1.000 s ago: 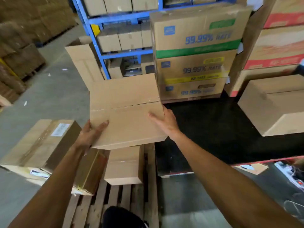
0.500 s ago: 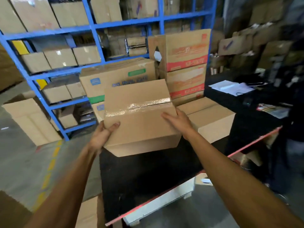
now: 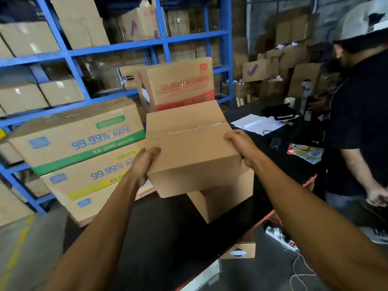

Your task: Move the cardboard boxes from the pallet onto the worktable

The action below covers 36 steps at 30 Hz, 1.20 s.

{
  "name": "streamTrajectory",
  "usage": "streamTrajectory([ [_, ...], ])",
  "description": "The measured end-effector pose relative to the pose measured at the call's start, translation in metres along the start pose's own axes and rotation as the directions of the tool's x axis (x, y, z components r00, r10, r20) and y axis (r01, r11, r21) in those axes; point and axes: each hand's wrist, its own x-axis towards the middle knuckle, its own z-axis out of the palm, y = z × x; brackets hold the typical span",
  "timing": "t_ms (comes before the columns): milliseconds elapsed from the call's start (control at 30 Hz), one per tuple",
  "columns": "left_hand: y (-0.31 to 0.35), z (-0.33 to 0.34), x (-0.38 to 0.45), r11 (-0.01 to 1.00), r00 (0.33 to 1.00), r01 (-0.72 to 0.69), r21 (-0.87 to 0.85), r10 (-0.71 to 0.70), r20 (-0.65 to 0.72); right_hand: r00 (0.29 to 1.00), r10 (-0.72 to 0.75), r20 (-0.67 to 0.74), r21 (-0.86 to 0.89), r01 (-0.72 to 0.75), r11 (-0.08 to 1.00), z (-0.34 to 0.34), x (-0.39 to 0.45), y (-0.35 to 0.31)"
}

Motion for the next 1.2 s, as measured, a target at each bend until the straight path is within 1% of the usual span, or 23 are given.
streamTrajectory([
  [100,-0.007,0.033,0.023,0.997,0.997,0.075,-0.004,-0.075,-0.019,0.993,0.068,0.100,0.074,-0.076,0.994,-0.032,0.038,0.007],
  [200,-0.014,0.068,0.034,0.996,0.995,0.089,-0.031,-0.090,-0.038,0.971,0.131,0.198,0.136,-0.159,0.978,-0.057,0.076,0.021],
  [300,-0.020,0.099,0.045,0.991,0.990,0.125,-0.053,-0.128,-0.054,0.956,0.162,0.243,0.144,-0.201,0.969,-0.076,0.106,0.029],
  [400,-0.028,0.126,0.051,0.982,0.980,0.149,-0.115,-0.162,-0.111,0.954,0.161,0.255,0.153,-0.204,0.967,-0.089,0.135,0.041],
  [533,-0.038,0.150,0.048,0.971,0.969,0.158,-0.178,-0.187,-0.159,0.957,0.120,0.264,0.124,-0.157,0.980,-0.095,0.149,0.058],
  [667,-0.048,0.157,0.041,0.932,0.950,0.118,-0.343,-0.206,-0.234,0.962,-0.015,0.271,0.091,-0.011,0.996,-0.100,0.149,0.078],
  [767,-0.069,0.162,0.034,0.892,0.949,0.105,-0.440,-0.223,-0.225,0.953,-0.077,0.293,0.057,0.063,0.996,-0.101,0.140,0.101],
  [833,-0.082,0.170,0.025,0.892,0.931,0.171,-0.419,-0.285,-0.227,0.942,-0.097,0.322,0.010,0.099,0.995,-0.103,0.135,0.116],
  [900,-0.090,0.177,0.019,0.891,0.905,0.237,-0.387,-0.347,-0.247,0.939,-0.073,0.335,-0.030,0.088,0.996,-0.105,0.135,0.131],
  [967,-0.091,0.181,0.021,0.891,0.906,0.235,-0.389,-0.345,-0.245,0.943,-0.048,0.328,-0.037,0.063,0.997,-0.107,0.137,0.138],
  [1200,-0.088,0.189,0.027,0.900,0.909,0.207,-0.383,-0.322,-0.266,0.954,-0.048,0.297,0.034,0.040,0.999,-0.109,0.145,0.133],
])
